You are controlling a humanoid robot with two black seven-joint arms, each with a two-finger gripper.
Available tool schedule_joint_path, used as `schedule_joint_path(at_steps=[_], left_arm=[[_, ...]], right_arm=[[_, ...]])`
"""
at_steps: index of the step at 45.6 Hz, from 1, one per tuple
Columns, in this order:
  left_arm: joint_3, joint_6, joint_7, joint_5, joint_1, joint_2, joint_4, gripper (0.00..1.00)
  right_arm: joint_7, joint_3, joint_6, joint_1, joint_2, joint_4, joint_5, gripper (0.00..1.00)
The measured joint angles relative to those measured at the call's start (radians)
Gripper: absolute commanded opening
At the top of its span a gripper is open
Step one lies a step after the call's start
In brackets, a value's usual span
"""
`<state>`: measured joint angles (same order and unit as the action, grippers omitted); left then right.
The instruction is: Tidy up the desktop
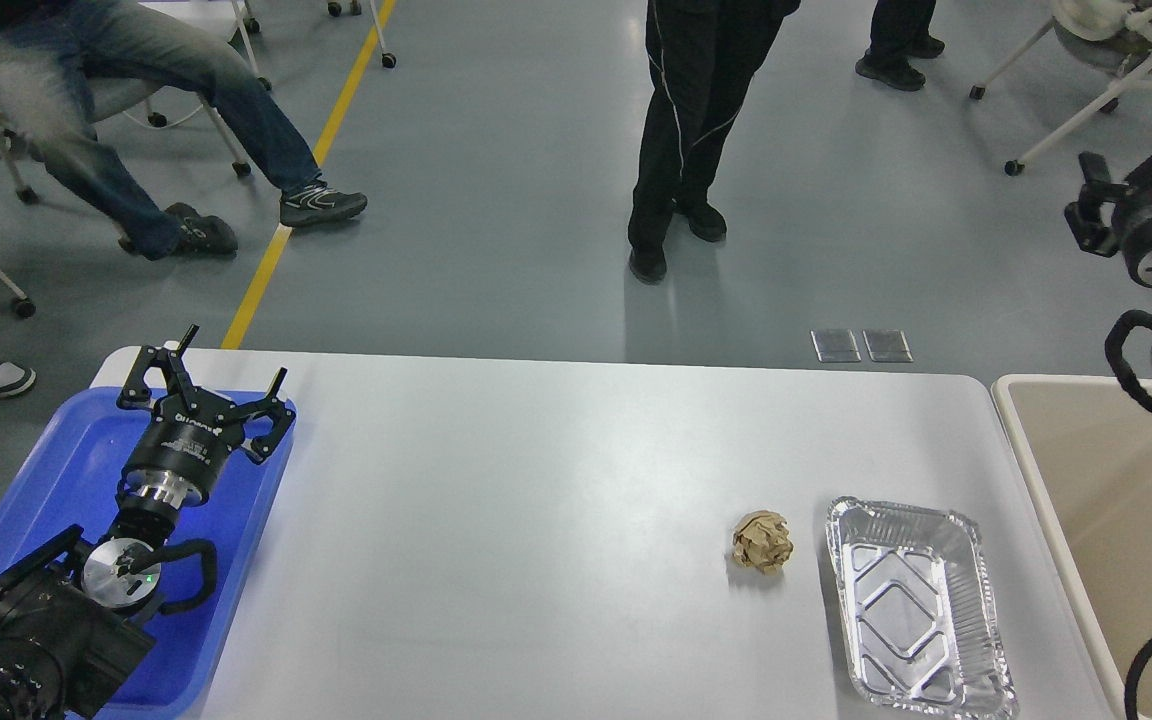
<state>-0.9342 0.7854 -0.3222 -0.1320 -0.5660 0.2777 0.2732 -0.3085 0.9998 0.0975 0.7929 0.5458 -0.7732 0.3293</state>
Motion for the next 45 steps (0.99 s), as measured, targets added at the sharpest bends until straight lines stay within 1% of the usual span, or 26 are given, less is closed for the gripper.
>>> schedule_joint_path(at_steps=[10, 18, 25, 33, 45], left_arm=[[0.000, 0.000, 0.000, 0.000, 0.000, 0.000, 0.000, 1.00], [0.000, 0.000, 0.000, 0.000, 0.000, 0.000, 0.000, 1.00], [0.000, 0.000, 0.000, 0.000, 0.000, 0.000, 0.000, 1.00], [0.000, 0.000, 0.000, 0.000, 0.000, 0.000, 0.000, 1.00], [0.000, 0.000, 0.000, 0.000, 0.000, 0.000, 0.000, 1.00]], right_arm=[[-0.052, 0.036, -0.051, -0.121, -0.062, -0.025, 0.005, 1.00], [-0.119, 0.049, -0.108, -0.218, -0.100, -0.021, 0.008, 1.00], [-0.159, 0.048, -0.134, -0.284, -0.122, -0.017, 0.009, 1.00], [-0.180, 0.042, -0.147, -0.338, -0.143, -0.015, 0.009, 1.00], [-0.192, 0.040, -0.154, -0.371, -0.157, -0.015, 0.010, 1.00]])
